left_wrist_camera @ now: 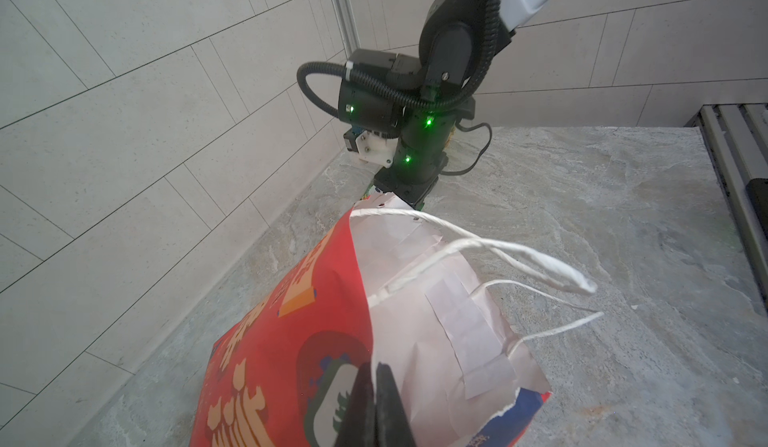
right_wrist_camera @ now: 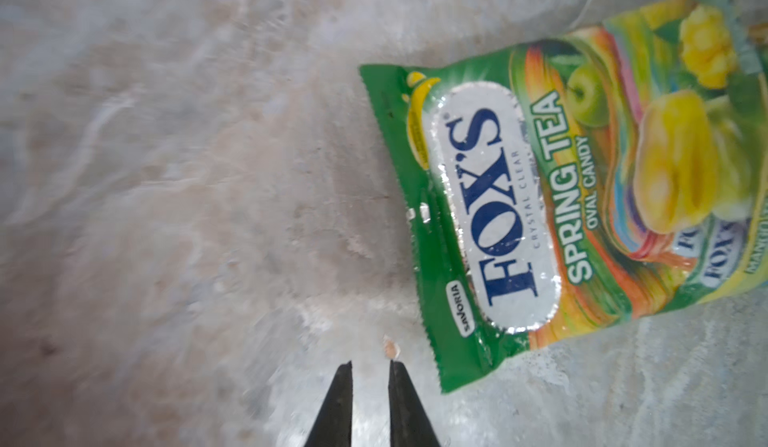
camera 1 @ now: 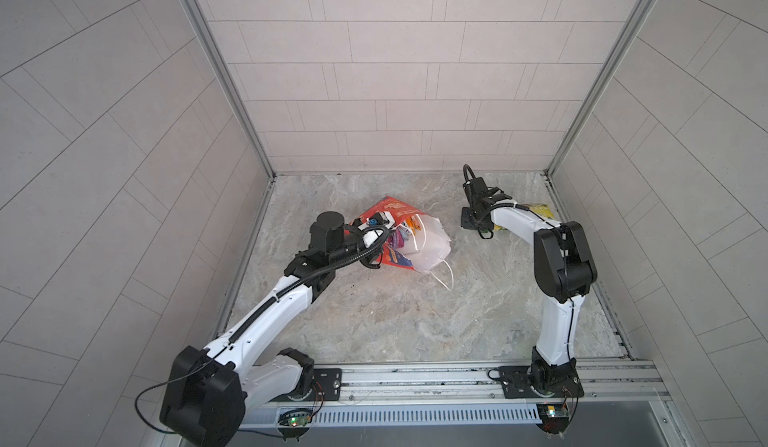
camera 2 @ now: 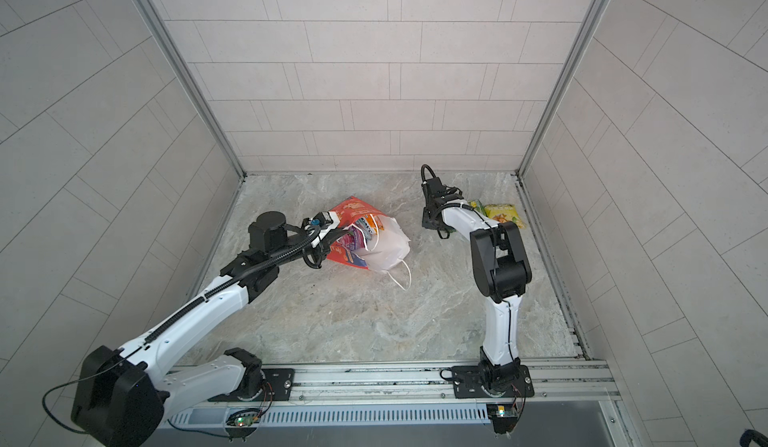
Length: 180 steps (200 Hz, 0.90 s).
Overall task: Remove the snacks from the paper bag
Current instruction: 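Move the right gripper back to the bag's open mouth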
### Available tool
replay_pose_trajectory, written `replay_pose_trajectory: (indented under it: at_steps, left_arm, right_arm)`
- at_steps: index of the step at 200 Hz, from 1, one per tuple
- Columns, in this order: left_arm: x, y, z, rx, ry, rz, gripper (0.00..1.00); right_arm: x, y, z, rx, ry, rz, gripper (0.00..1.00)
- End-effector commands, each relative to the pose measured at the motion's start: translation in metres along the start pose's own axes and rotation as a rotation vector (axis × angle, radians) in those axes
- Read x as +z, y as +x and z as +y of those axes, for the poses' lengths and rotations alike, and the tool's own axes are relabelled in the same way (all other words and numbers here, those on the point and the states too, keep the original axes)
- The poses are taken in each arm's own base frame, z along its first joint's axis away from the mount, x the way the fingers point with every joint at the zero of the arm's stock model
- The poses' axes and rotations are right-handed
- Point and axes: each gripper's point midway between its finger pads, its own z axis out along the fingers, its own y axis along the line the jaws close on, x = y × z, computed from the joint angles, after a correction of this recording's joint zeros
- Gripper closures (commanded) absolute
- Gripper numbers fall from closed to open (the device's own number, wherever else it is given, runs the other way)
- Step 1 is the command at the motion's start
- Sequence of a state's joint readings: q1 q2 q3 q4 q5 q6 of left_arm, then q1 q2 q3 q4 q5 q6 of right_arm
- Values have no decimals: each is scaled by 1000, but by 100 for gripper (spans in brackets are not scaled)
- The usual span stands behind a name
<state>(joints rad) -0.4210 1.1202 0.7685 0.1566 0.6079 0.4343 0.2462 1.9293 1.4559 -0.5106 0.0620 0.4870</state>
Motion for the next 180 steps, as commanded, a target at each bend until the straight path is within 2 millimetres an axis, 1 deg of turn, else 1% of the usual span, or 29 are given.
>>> replay_pose_trajectory:
  at_steps: [1, 18, 23, 26, 36, 48, 57, 62, 68, 80, 89, 92, 96, 128, 144, 156, 158, 160, 180]
  left_arm:
    - [-4, -29, 18, 11, -64, -60, 100]
    - [-3, -31, 21, -2, -69, -61, 100]
    - [-3, -31, 20, -4, -65, -59, 100]
    - [-2, -31, 20, -4, -63, -60, 100]
    - [-2, -30, 19, -6, -58, -60, 100]
    - [-3, -31, 19, -8, -58, -62, 100]
    - [-2, -31, 19, -7, -57, -62, 100]
    - [-2, -32, 19, -8, -55, -61, 100]
    - [-2, -31, 18, -9, -52, -61, 100]
    - [-2, -32, 18, -9, -48, -62, 100]
    - [-1, -32, 18, -9, -44, -62, 100]
    - [-1, -32, 18, -11, -43, -61, 100]
    - [0, -32, 18, -11, -41, -60, 100]
    - [-1, -36, 13, -9, -12, -78, 100]
    - [-2, -35, 12, -8, -10, -76, 100]
    - [-3, -36, 12, -4, -15, -82, 100]
    - [-3, -37, 12, -3, -16, -82, 100]
    - [-4, -37, 12, -3, -16, -82, 100]
    - [-4, -37, 12, -2, -17, -84, 100]
  right_arm:
    - [-60, -17, 28, 2, -172, -112, 79]
    - [-93, -15, 47, -9, -322, -211, 77]
    - [-101, -11, 53, -13, -374, -237, 77]
    - [-108, -12, 57, -15, -409, -265, 77]
    - [-128, -4, 67, -23, -505, -340, 76]
    - [-149, 10, 78, -57, -589, -436, 76]
    - [-162, 25, 87, -91, -630, -495, 76]
    - [-165, 36, 91, -114, -640, -519, 76]
    - [-174, 43, 98, -143, -663, -573, 76]
    - [-182, 63, 111, -195, -712, -623, 77]
    - [-188, 70, 120, -210, -748, -647, 79]
    - [-181, 79, 119, -218, -749, -630, 79]
    - [-180, 83, 122, -226, -760, -627, 80]
    - [-165, 100, 150, -294, -815, -622, 87]
    - [-154, 100, 162, -322, -810, -612, 91]
    - [-143, 106, 168, -338, -815, -597, 91]
    - [-148, 100, 172, -335, -824, -612, 91]
    - [-149, 98, 175, -336, -828, -618, 91]
    - [-136, 98, 185, -352, -819, -610, 91]
